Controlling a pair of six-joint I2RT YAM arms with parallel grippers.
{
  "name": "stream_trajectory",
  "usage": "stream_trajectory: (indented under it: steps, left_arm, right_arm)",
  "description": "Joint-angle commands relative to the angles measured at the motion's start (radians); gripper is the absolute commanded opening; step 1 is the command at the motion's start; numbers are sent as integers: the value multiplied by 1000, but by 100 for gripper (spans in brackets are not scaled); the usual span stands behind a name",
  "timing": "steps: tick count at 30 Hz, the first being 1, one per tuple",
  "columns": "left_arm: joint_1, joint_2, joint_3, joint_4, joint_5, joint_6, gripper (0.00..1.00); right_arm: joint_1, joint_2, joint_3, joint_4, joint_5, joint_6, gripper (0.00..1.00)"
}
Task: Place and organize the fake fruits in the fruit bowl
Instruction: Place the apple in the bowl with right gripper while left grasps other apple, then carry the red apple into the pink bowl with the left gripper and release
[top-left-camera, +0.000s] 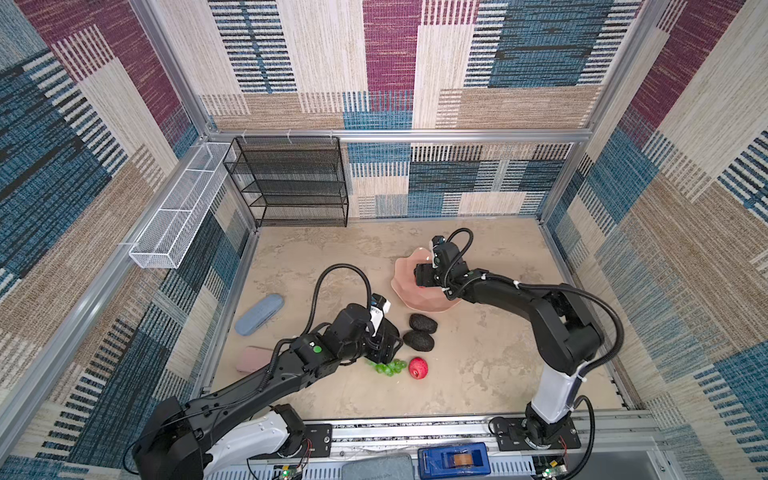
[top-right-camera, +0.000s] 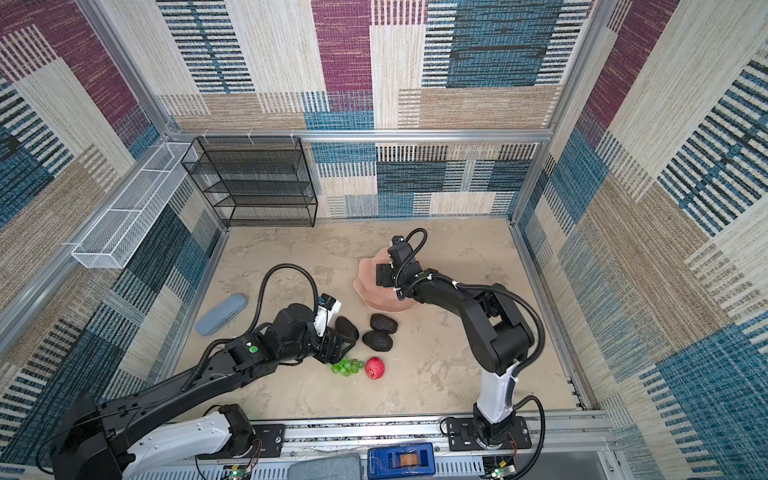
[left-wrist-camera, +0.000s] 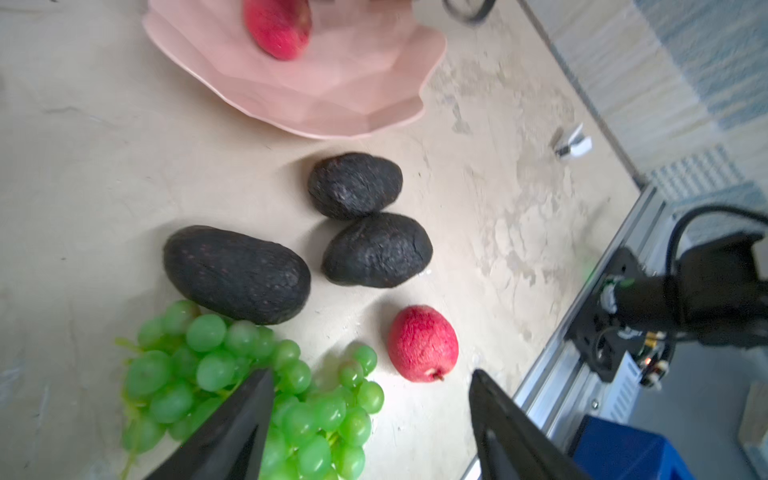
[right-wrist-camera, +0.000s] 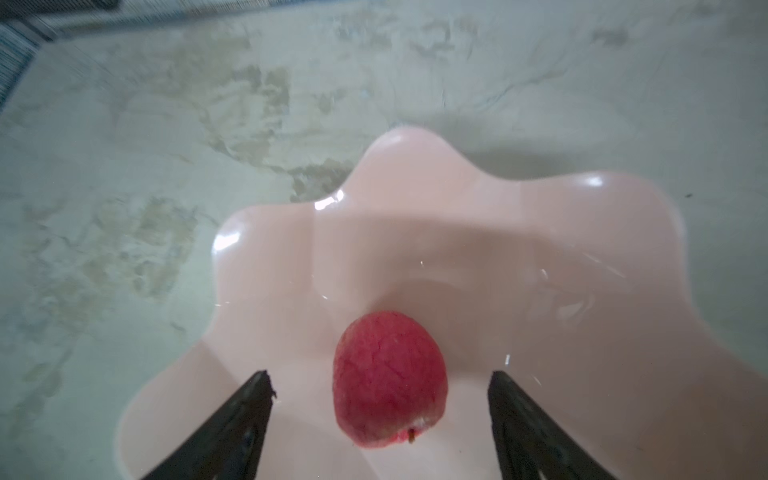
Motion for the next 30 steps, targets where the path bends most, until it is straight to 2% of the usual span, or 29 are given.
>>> stream_trajectory:
  steps: [1,6,10,16,20,25,30]
  left_arm:
    - [-76,47,29,-1,-49,85,78]
    - [-194,165,82,-9,-72,95,78]
    - [-253,258,113,-19,-83,68,77]
    - [-272,372,146,-33,-97,69,77]
    - [-272,458,191,-43,-68,71,76]
    - [-272,545,247,-74,-39,75,67]
    - [-272,553,256,-94,-45,72,52]
  right_arm:
    - [-29,-125,-52,96,16,34,91]
    - [-65,-344,-204,150,56,51,100]
    - [-79,-465,-298,138,100,63,100]
    - [-94,-569,-378,125,123,75,100]
    - [-101,-590,-383,111,130,74,100]
    - [-104,-614,-391,109,135,71,100]
    - [-109,-634,-404,107,145,67,100]
